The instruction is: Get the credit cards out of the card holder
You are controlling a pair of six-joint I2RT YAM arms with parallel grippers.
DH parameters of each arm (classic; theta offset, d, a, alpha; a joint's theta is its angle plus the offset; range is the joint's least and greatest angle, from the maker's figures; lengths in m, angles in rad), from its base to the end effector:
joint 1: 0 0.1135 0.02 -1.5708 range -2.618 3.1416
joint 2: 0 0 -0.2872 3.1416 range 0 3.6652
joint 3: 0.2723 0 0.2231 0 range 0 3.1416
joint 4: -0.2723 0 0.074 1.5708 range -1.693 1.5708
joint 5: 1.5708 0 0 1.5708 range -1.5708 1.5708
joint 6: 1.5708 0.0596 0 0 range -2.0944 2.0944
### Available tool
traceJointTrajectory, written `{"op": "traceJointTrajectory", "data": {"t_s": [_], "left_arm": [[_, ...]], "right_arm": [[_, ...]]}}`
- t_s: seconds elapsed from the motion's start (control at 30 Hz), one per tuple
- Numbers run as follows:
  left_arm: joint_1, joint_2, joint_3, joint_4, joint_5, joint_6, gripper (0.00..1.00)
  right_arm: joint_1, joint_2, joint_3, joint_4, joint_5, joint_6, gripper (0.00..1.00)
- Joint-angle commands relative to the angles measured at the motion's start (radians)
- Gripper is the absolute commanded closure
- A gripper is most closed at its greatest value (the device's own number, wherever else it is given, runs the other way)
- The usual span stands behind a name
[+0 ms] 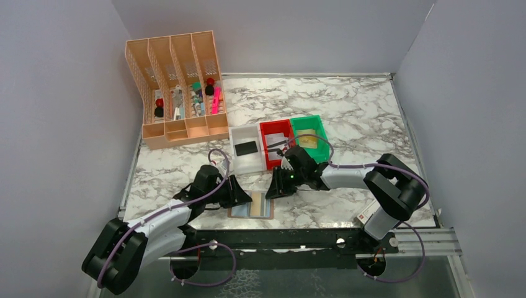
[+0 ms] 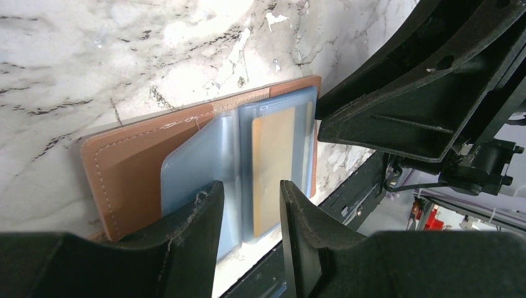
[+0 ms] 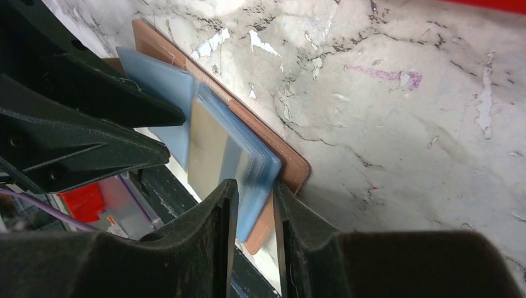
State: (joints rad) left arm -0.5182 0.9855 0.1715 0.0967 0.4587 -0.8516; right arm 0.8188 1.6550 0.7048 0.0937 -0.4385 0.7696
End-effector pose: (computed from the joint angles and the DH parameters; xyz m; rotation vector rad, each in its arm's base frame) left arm 0.1160 -0.0965 0.1541 -0.1533 2.5127 -1.1727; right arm 0.1876 0.2377 0.1631 -0.2922 2.7067 1.1458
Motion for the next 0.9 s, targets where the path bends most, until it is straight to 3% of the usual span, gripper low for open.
{"op": "traceJointTrajectory", "data": {"t_s": [0.0, 0.37, 0.67, 0.87], "left_arm": [[0.003, 0.021, -0.014, 0.019, 0.01, 0.018, 0.58], [0.003, -0.005, 0.009, -0.028, -0.044, 0.028, 0.58], [0.003, -0.106, 0.118, -0.226, -0.151, 0.087, 0.52], [0.003, -0.119, 0.113, -0.288, -0.209, 0.075, 0.52]], "right_arm": [[0.0, -0.003, 0.007, -0.043, -0.041, -0.034, 0.67], [0.011, -0.065, 0.028, -0.053, -0.031, -0.04, 0.67], [0.063, 0.022, 0.072, -0.026, -0.041, -0.042, 0.66], [0.065, 0.084, 0.091, -0.056, -0.028, -0.044, 0.67]]}}
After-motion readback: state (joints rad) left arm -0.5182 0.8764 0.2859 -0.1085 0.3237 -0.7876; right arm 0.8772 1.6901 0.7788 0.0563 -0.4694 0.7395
